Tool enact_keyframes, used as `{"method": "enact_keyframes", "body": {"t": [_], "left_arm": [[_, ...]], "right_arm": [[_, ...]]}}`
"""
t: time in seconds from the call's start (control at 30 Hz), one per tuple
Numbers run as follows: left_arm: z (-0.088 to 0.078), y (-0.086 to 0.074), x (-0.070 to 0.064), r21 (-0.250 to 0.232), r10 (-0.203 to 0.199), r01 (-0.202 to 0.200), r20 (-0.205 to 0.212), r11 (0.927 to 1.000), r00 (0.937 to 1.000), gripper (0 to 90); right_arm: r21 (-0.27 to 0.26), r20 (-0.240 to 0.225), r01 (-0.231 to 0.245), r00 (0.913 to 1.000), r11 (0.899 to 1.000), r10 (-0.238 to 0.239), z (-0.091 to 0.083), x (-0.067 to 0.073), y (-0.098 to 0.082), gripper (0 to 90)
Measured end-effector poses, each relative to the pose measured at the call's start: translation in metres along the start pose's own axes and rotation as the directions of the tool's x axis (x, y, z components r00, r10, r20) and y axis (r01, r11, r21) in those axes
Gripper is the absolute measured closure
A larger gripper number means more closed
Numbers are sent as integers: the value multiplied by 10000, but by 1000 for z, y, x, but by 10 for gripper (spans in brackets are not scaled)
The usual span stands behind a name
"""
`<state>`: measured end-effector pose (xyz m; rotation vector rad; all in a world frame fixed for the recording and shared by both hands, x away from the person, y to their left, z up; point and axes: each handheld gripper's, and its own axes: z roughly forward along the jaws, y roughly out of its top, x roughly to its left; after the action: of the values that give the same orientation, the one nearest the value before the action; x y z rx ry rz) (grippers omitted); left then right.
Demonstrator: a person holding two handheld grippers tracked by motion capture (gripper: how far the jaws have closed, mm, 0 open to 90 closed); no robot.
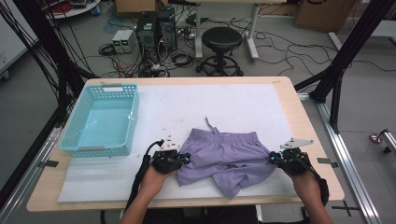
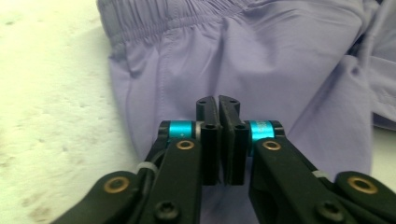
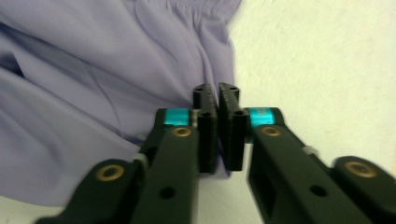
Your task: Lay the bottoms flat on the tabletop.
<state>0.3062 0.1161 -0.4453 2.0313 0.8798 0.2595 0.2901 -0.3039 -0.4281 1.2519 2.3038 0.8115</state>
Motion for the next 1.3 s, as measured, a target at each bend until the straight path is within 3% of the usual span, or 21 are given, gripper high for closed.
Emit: {"method": "enact_keyframes", "body": {"t": [0.07,0.1,0.13,0.23,0.27,0.37,0.43,0.47,0.53,0.57,0.6,0.63,0.67,0.8,0.83,0.9,1.0,1.2,1.23,1.27,1.3], "left_arm": [[-2,3,5,-265,-335,329,-227,9991,9992,653],[-2,3,5,-265,-335,329,-227,9991,9992,597],[-3,7,10,-591,-585,558,-459,9967,9972,566],[0,9,15,-773,-876,832,-555,9935,9946,508],[8,10,20,-390,-992,968,-662,9945,9929,494],[17,11,22,-102,-1149,1145,-587,9934,9916,483],[27,10,18,459,-812,846,-710,9954,9942,508],[27,10,18,459,-812,846,-710,9954,9942,530],[27,10,13,599,-128,200,-1188,9980,9928,668],[27,10,13,599,-128,200,-1188,9980,9928,781],[25,10,13,648,56,22,-1201,9979,9927,781],[24,9,13,654,142,-66,-1161,9978,9931,843],[23,9,12,667,230,-155,-1141,9977,9932,872],[12,11,17,-171,-216,197,-1232,9997,9922,875],[4,14,23,-709,-485,390,-1381,9967,9892,875],[0,16,25,-970,-586,448,-1443,9943,9878,875],[-12,23,31,-1837,-880,549,-1773,9815,9802,875],[-18,29,36,-2101,-993,578,-1929,9760,9762,875],[-17,28,36,-1870,-958,587,-1958,9806,9760,875],[-16,26,36,-1550,-929,632,-1929,9859,9768,874],[-14,23,37,-1269,-956,723,-1882,9893,9775,874]], "right_arm": [[-588,-125,-419,9991,9974,412,-5,-3,-1,689],[-588,-125,-419,9991,9974,412,-5,-3,-1,689],[-1101,-37,-826,9966,9905,827,-9,-8,-1,619],[-1503,-57,-1379,9903,9790,1386,-8,-13,-1,561],[-1483,-161,-1535,9881,9769,1529,-6,-14,-1,560],[-1225,-194,-1614,9869,9792,1603,6,-17,1,535],[-950,-304,-1560,9876,9832,1538,14,-16,2,529],[-791,-394,-1537,9878,9849,1510,18,-15,2,530],[-332,-516,-1268,9908,9914,1250,28,-14,1,567],[-188,-542,-1167,9918,9930,1155,30,-13,1,621],[-188,-542,-1167,9918,9930,1155,30,-13,1,621],[-150,-538,-1066,9929,9942,1057,31,-13,1,661],[-30,-715,-841,9939,9965,836,29,-13,1,836],[-331,-405,-605,9974,9976,591,20,-13,4,892],[-594,-316,-631,9976,9962,613,15,-14,6,892],[-1086,-382,-647,9974,9920,609,9,-14,8,893],[-1426,-448,-425,9983,9889,365,7,-9,10,892],[-1774,83,109,9999,9841,-96,4,-3,15,892],[-1615,-85,112,9999,9868,-127,4,-2,16,892],[-953,-611,181,9978,9953,-240,9,-1,13,892],[-953,-611,181,9978,9953,-240,9,-1,13,892]]}}
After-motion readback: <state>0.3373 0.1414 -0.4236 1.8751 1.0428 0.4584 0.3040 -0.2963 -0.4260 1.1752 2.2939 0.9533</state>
